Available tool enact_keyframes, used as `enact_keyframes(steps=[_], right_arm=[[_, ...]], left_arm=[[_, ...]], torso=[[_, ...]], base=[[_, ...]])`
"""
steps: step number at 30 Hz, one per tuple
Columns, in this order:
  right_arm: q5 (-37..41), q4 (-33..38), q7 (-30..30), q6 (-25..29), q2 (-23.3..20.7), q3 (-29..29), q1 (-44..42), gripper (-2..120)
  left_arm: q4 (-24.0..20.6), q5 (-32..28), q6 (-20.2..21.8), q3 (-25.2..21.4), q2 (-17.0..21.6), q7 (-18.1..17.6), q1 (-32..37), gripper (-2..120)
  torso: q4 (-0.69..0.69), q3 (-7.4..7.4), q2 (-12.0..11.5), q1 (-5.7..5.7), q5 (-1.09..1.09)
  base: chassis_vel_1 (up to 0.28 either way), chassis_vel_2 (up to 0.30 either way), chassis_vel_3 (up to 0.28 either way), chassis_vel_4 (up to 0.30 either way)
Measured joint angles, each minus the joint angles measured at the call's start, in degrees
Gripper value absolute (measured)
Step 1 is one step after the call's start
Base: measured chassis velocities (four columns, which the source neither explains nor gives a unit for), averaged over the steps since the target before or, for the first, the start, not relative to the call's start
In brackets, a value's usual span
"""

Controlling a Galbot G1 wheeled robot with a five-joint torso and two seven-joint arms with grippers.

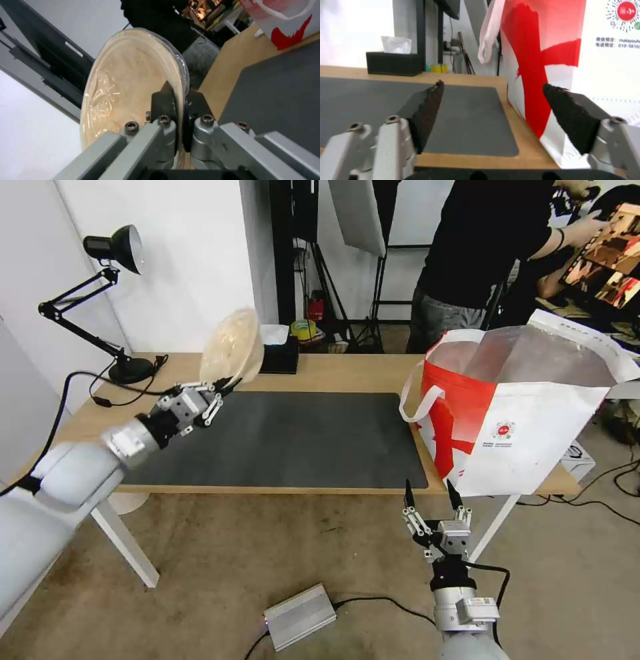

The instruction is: Pick up the trash from the table and place it into the takeout bag.

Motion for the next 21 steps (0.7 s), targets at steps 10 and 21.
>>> enact_keyframes(steps=[10,21], right_arm=[[-0.6,0.5,0.1,-0.7,-0.9,0.7,-2.3,89],[-1.7,1.2,0.1,-1.6,-2.4,1.8,-5.1,92]], left_arm=[[1.5,-0.6,0.0,3.0,-0.2,0.3,-4.2,1],[3.2,-1.4,-0.1,7.2,-0.4,0.6,-10.2,1]], torso=[[0.01,0.00,0.0,0.00,0.00],[0.01,0.00,0.0,0.00,0.00]], base=[[0.000,0.000,0.000,0.000],[0.000,0.000,0.000,0.000]])
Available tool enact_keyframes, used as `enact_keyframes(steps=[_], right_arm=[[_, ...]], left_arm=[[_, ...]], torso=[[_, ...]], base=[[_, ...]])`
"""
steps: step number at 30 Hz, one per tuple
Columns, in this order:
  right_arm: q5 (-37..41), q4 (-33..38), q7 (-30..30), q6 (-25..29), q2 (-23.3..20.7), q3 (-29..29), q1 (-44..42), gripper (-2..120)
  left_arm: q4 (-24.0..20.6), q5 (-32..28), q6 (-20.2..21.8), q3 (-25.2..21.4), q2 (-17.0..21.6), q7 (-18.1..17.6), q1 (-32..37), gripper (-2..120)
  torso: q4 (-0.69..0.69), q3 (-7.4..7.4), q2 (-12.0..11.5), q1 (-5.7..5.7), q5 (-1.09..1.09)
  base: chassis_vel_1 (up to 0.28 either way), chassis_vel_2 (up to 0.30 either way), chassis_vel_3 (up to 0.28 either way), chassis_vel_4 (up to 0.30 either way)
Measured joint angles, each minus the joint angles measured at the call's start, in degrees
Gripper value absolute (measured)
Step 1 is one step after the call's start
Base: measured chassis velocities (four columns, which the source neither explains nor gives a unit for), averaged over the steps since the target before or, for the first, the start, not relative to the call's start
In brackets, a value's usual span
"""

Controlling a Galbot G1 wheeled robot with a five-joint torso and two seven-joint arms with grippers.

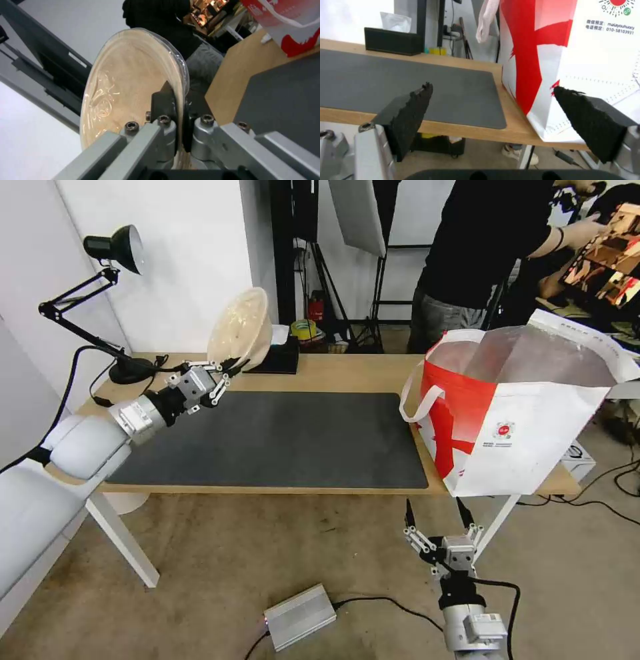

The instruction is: Pick up the trash from the table and place it into the takeout bag.

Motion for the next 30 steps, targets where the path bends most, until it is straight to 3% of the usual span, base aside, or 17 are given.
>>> enact_keyframes(steps=[4,9,14,30], right_arm=[[-0.2,0.1,0.0,-0.2,0.0,0.0,-0.2,92],[-0.5,0.1,0.0,-0.3,0.2,0.0,-0.2,92],[-0.5,0.0,0.1,-0.4,0.5,0.1,-0.3,92],[-1.2,0.1,0.2,-0.7,2.4,0.4,-0.7,92]], left_arm=[[0.4,-0.4,0.0,2.3,-0.2,0.1,-2.8,1],[1.3,-1.2,0.1,8.9,-1.5,0.2,-9.8,1],[4.4,-1.6,0.1,16.5,-4.6,0.9,-18.4,1],[10.6,-1.0,-0.6,29.0,-14.5,1.8,-31.4,1]], torso=[[0.01,0.00,0.0,0.00,0.00],[0.01,0.00,0.0,0.00,0.00],[-0.01,0.00,0.0,0.00,0.01],[-0.02,0.00,0.0,0.00,0.02]], base=[[0.000,0.000,0.000,0.000],[0.000,0.000,0.000,0.000],[0.000,0.000,0.000,0.000],[0.000,0.000,0.000,0.000]])
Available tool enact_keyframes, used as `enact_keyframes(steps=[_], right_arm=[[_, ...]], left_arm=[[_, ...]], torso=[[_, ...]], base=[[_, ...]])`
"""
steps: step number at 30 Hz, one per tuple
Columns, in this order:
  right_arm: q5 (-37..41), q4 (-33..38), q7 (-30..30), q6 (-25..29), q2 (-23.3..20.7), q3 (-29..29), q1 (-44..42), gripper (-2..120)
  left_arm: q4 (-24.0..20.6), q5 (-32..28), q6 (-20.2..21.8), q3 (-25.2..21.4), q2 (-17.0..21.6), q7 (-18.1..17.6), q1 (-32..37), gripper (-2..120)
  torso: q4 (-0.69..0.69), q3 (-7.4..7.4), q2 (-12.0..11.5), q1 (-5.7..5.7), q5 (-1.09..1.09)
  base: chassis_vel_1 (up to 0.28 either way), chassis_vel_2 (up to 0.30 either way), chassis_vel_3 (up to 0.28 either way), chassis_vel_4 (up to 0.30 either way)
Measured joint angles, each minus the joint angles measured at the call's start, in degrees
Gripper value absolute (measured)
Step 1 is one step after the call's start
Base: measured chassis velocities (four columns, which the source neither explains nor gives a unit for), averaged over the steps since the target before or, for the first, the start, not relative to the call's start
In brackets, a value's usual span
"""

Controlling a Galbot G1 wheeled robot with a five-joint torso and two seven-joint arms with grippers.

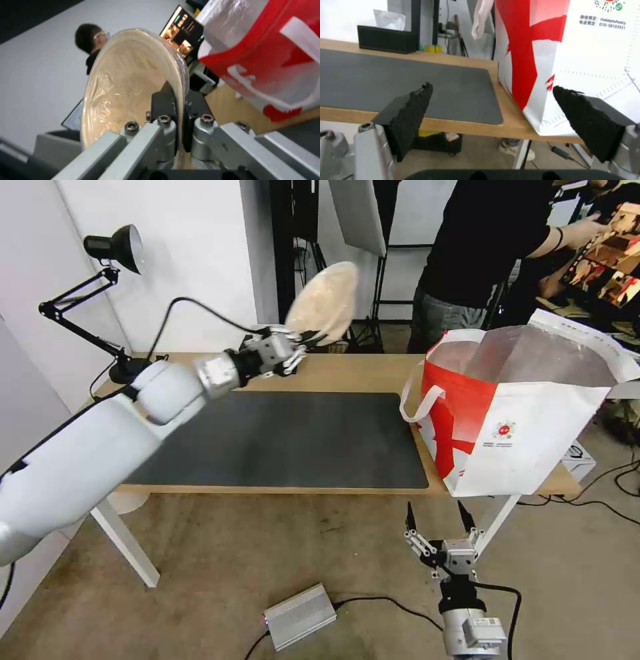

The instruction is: Pick up the trash from the table and place it into the takeout bag.

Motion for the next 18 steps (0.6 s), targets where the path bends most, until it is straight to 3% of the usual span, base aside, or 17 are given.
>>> enact_keyframes(steps=[18], right_arm=[[-0.5,0.0,0.1,-0.1,0.3,0.0,-0.7,100]], left_arm=[[6.1,1.7,-0.4,6.6,-9.9,0.6,-8.2,1]], torso=[[0.01,0.00,0.0,0.00,-0.01]], base=[[0.000,0.000,0.000,0.000]])
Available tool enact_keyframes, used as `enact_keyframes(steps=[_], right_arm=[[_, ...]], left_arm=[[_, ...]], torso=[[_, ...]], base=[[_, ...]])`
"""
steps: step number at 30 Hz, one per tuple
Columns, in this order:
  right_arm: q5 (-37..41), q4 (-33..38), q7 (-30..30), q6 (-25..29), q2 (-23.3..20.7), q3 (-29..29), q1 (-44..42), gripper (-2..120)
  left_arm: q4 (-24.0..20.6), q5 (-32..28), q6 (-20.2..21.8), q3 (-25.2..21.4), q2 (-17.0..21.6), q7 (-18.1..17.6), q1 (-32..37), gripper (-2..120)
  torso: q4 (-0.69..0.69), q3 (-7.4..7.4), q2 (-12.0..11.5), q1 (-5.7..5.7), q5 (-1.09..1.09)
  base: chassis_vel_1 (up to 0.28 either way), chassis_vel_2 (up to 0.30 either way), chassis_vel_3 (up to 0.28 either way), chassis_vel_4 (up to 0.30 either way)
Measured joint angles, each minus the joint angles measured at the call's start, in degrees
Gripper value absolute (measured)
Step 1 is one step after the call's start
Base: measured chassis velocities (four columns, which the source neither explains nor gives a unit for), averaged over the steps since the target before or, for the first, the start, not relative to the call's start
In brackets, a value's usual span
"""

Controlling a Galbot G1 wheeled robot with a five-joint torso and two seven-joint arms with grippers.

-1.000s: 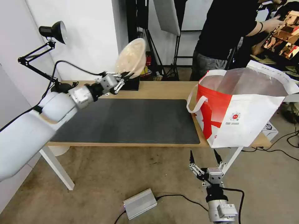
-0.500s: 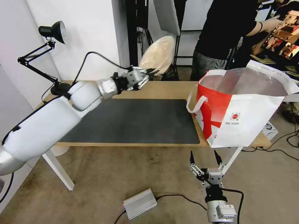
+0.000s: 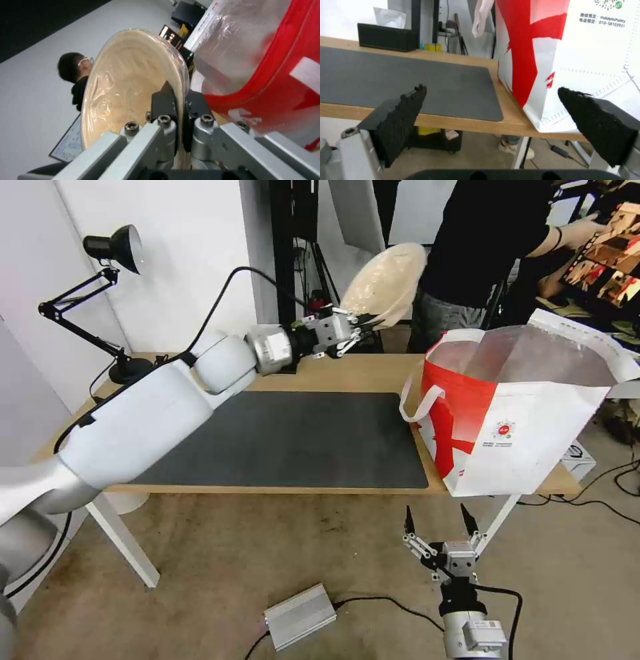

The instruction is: Pick up the trash from the table and place it into the takeout bag.

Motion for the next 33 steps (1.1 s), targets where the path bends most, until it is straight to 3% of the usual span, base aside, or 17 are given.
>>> enact_keyframes(steps=[33], right_arm=[[-0.5,0.0,0.5,0.3,1.2,0.7,-1.1,100]], left_arm=[[16.2,7.1,-6.2,4.5,-16.8,3.2,-4.9,1]], torso=[[0.00,0.00,0.0,0.00,0.00]], base=[[0.000,0.000,0.000,0.000]])
